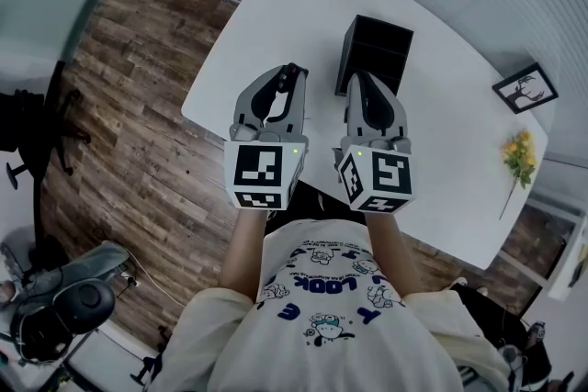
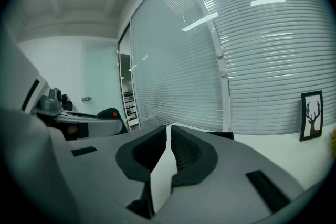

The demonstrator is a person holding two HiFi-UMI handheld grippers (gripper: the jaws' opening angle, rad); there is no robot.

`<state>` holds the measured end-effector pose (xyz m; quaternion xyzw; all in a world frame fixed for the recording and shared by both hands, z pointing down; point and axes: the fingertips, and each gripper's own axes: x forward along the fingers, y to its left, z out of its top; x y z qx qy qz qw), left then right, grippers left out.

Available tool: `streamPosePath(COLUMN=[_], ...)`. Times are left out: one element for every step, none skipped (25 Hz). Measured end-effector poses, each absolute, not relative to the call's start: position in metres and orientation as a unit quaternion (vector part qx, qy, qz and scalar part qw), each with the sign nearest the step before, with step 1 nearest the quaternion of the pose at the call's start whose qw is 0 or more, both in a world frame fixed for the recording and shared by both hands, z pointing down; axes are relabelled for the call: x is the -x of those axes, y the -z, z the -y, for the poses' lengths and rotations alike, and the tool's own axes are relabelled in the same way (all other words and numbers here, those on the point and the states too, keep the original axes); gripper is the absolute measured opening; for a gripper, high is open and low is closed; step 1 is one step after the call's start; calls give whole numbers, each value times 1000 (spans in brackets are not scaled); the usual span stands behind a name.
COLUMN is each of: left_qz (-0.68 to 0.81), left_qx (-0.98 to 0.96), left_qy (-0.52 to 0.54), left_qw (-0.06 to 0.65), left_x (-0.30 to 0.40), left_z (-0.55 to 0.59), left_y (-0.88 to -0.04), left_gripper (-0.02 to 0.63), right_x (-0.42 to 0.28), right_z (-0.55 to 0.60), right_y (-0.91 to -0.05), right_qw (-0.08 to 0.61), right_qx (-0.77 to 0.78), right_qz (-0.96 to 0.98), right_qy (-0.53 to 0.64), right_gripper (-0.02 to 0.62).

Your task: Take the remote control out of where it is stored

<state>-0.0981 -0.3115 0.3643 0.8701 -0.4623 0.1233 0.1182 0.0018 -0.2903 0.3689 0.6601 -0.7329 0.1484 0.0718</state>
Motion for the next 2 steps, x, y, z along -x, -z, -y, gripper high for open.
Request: streamPosePath(left_qz=[462,462], left_qx=[-870,-870], left_qy=[-123,-123], left_qw=[118,118], left_x=[98,98], left_z=[311,311], left_y=[-364,-364], left_gripper=[71,71], right_x=[-2,-2], right_z=[290,290], right_y=[-369,-369], right_qw=[72,72], right_qx=[-660,-660], right_qz=[733,733], right_qy=[-149,-149], right_gripper=[48,49])
